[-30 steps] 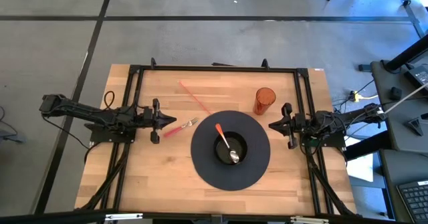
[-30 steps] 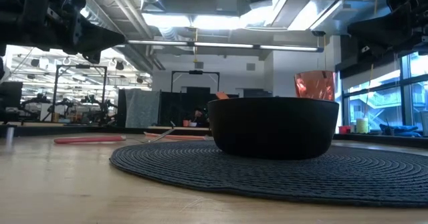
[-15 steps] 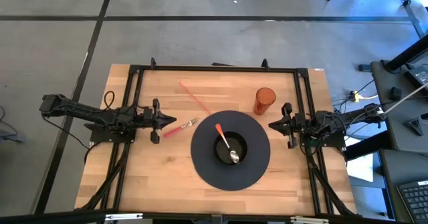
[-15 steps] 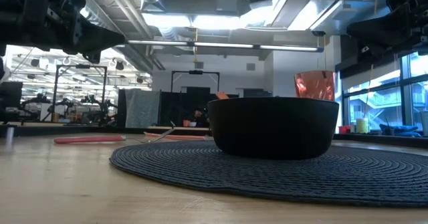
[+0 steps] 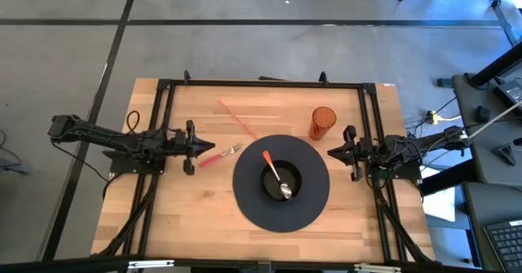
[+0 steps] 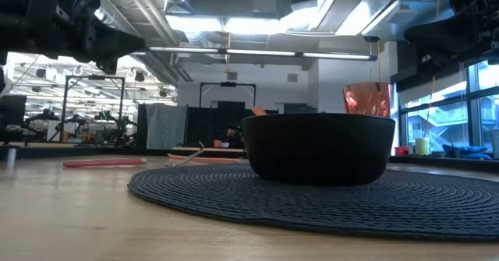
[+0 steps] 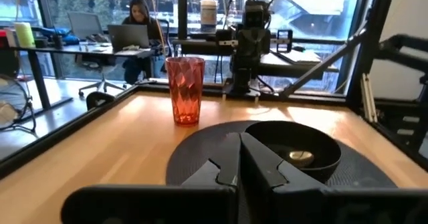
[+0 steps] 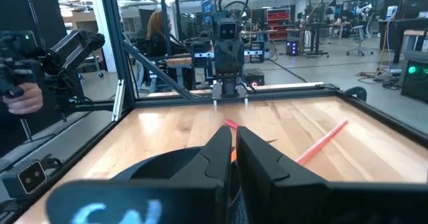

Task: Pick & Place Utensil
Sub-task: Put the pink fork into the black bowl on the black mat

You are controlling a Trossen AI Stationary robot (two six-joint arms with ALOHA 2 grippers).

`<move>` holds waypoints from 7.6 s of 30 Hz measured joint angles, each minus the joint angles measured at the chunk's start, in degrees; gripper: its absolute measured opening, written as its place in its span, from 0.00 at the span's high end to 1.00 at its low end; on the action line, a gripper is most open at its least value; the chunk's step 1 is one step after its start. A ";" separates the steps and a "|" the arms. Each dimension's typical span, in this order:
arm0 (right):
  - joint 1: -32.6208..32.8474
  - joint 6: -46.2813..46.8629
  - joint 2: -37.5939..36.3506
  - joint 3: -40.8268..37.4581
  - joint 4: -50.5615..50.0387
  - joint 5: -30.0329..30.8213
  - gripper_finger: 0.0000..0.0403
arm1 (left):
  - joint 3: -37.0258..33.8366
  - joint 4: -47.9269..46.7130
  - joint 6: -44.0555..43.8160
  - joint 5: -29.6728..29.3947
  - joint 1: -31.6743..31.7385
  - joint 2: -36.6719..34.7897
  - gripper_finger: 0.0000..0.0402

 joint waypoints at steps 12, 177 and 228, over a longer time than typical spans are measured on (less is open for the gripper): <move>0.00 0.09 -0.01 0.00 -0.01 -0.02 0.94 | 0.06 -4.05 -2.55 -3.79 0.00 0.00 0.98; 0.00 0.15 0.01 0.00 -1.08 -1.44 0.94 | 79.07 -96.05 -17.46 -26.88 -9.54 80.02 1.00; 0.00 1.82 0.04 -0.02 -1.32 -1.53 0.94 | 132.08 -117.22 10.20 -53.72 -22.09 116.78 1.00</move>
